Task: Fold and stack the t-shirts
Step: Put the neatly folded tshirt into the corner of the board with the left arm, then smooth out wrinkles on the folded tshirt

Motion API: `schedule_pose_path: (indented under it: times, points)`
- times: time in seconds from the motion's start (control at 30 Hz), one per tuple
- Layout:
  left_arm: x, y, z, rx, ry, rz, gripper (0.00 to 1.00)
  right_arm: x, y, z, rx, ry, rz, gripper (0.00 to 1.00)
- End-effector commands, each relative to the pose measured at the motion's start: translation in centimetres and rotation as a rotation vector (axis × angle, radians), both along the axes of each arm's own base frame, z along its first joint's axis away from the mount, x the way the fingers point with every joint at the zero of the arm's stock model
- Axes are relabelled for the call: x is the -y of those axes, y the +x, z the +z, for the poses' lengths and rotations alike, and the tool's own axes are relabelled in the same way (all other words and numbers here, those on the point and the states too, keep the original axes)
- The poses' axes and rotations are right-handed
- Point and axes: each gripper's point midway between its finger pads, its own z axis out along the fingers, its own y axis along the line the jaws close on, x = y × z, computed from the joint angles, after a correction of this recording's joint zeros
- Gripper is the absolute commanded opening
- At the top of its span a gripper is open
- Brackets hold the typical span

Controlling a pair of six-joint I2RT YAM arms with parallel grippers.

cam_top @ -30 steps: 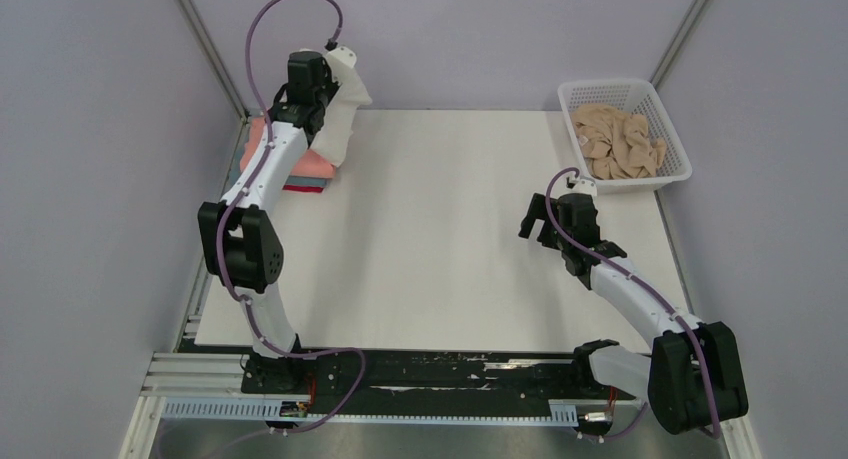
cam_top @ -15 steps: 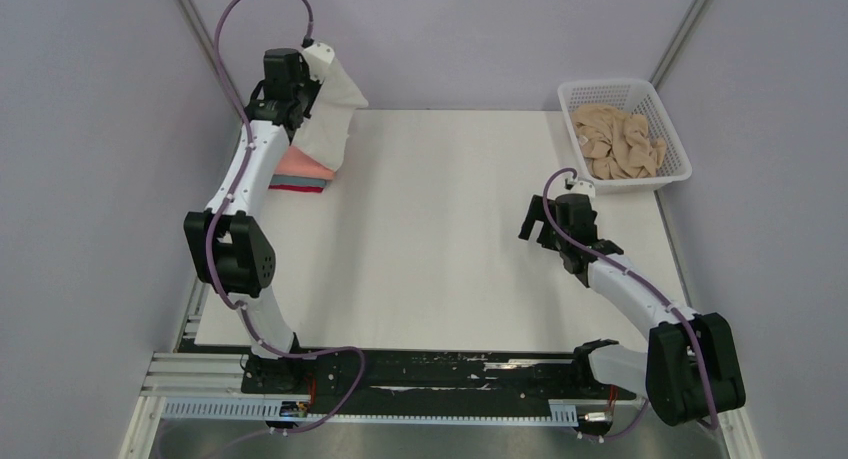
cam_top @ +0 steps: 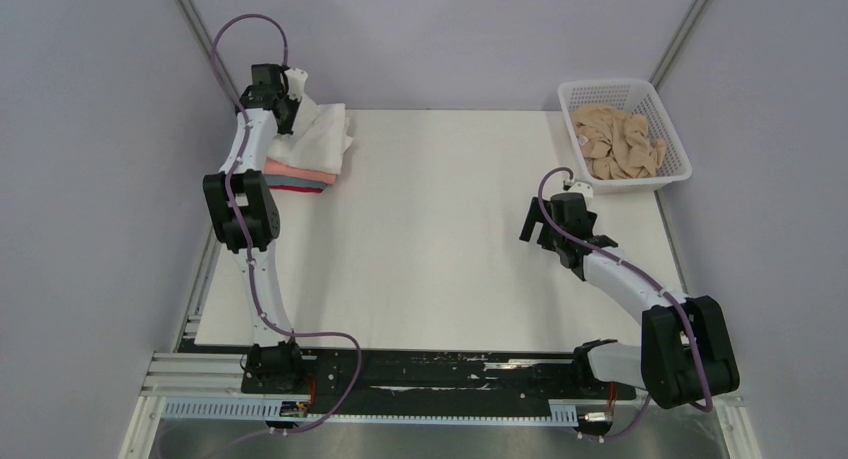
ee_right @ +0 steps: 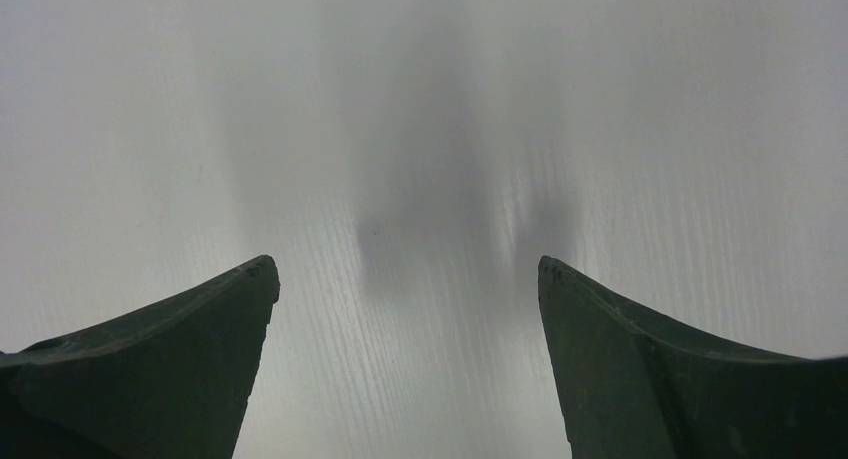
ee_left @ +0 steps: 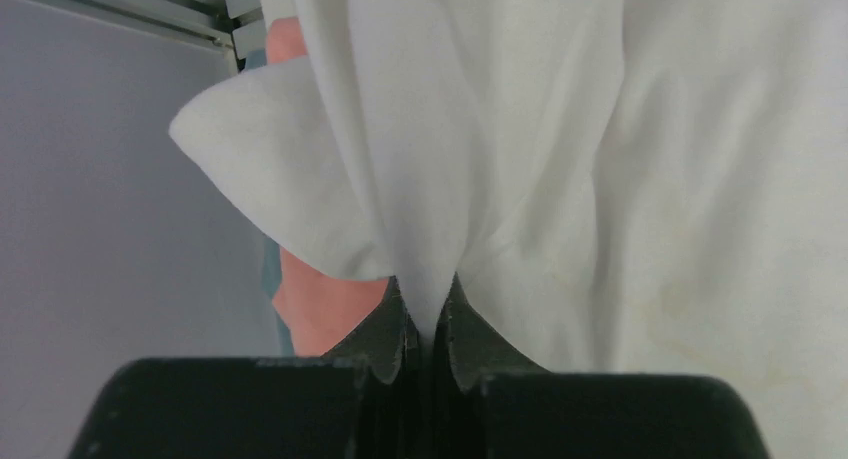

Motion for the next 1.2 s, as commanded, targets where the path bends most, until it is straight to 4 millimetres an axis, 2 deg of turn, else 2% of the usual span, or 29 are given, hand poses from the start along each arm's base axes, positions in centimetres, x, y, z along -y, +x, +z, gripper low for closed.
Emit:
schedule_pose_path:
  times: [0.0, 0.03, 0.07, 0.13, 0.2, 0.23, 0.27, 0.33, 0.37, 0.4, 0.43, 0.47, 0.5, 0.53, 0.57, 0.6, 0.63, 0.67, 0.7, 0.73, 0.77, 0.83, 0.97, 1.13, 1.17]
  points:
    - [-1.8, 0.9, 1.5, 0.048, -0.049, 0.04, 0.21, 0.2, 1.4, 1.7, 0.046, -0.007, -0.022, 1.0]
    - [-2.5, 1.0, 1.1, 0.043, -0.041, 0.061, 0.37, 0.1, 1.4, 1.8, 0.046, -0.008, -0.021, 1.0]
    - [-3.0, 1.1, 1.5, 0.053, -0.036, 0.079, 0.78, 0.2, 1.4, 1.8, 0.046, -0.009, -0.022, 1.0]
    - [-4.5, 1.5, 2.4, 0.097, -0.021, 0.161, 0.97, 0.2, 1.5, 1.8, 0.043, -0.012, -0.022, 1.0]
    - [-5.9, 1.5, 4.8, 0.175, -0.011, 0.276, 1.0, 0.3, 1.6, 2.0, 0.045, -0.015, -0.029, 1.0]
    - [-6.5, 1.4, 7.1, 0.246, -0.031, 0.35, 1.0, 0.3, 1.6, 2.1, 0.048, -0.015, -0.032, 1.0]
    - [-6.8, 1.3, 8.2, 0.283, -0.042, 0.391, 1.0, 0.4, 1.6, 2.2, 0.049, -0.016, -0.041, 1.0]
    - [-8.3, -0.1, 13.3, 0.446, -0.082, 0.575, 1.0, 0.6, 1.6, 2.4, 0.057, -0.01, -0.067, 1.0]
    - [-8.8, -0.7, 14.2, 0.504, -0.132, 0.676, 1.0, 0.6, 1.6, 2.5, 0.061, -0.003, -0.075, 1.0]
    - [-8.8, -1.3, 15.7, 0.545, -0.167, 0.702, 1.0, 0.6, 1.6, 2.7, 0.065, 0.007, -0.082, 1.0]
    - [-8.3, -1.3, 15.7, 0.557, -0.234, 0.72, 1.0, 0.5, 1.6, 2.8, 0.068, 0.014, -0.076, 1.0]
    - [-6.9, -1.1, 16.3, 0.56, -0.315, 0.677, 1.0, 0.4, 1.5, 2.8, 0.069, 0.019, -0.073, 1.0]
    - [-5.8, -0.9, 15.4, 0.527, -0.354, 0.632, 1.0, 0.3, 1.5, 2.9, 0.07, 0.022, -0.07, 1.0]
    - [-3.7, -0.4, 16.1, 0.519, -0.435, 0.527, 1.0, 0.3, 1.4, 2.9, 0.071, 0.024, -0.069, 1.0]
    - [-2.4, -0.4, 14.1, 0.466, -0.472, 0.475, 1.0, 0.3, 1.4, 2.9, 0.071, 0.023, -0.069, 1.0]
    - [-0.1, 0.0, 15.6, 0.488, -0.54, 0.338, 1.0, 0.3, 1.4, 2.9, 0.071, 0.023, -0.066, 1.0]
    - [0.9, -0.4, 13.0, 0.437, -0.563, 0.305, 1.0, 0.3, 1.4, 2.9, 0.07, 0.022, -0.065, 1.0]
    - [2.2, -0.2, 14.2, 0.472, -0.598, 0.215, 1.0, 0.3, 1.3, 2.8, 0.068, 0.022, -0.064, 1.0]
    - [2.6, -0.6, 12.2, 0.435, -0.609, 0.201, 1.0, 0.3, 1.3, 2.8, 0.067, 0.02, -0.063, 1.0]
    - [3.0, -0.5, 12.0, 0.434, -0.621, 0.158, 1.0, 0.3, 1.3, 2.8, 0.067, 0.019, -0.06, 1.0]
    - [3.2, -0.6, 10.8, 0.409, -0.626, 0.147, 1.0, 0.3, 1.3, 2.7, 0.065, 0.018, -0.062, 1.0]
    - [3.0, -0.6, 8.1, 0.359, -0.611, 0.143, 1.0, 0.3, 1.3, 2.5, 0.059, 0.016, -0.062, 1.0]
    - [0.9, -0.5, 3.3, 0.308, -0.617, 0.198, 1.0, 0.2, 1.5, 1.8, 0.033, 0.007, -0.056, 1.0]
    - [-2.2, -1.4, -1.0, 0.242, -0.695, 0.301, 1.0, 0.1, 1.8, 1.6, 0.025, 0.01, -0.059, 1.0]
    - [-3.0, -1.5, -1.2, 0.254, -0.7, 0.317, 1.0, 0.2, 1.8, 1.6, 0.023, 0.007, -0.064, 1.0]
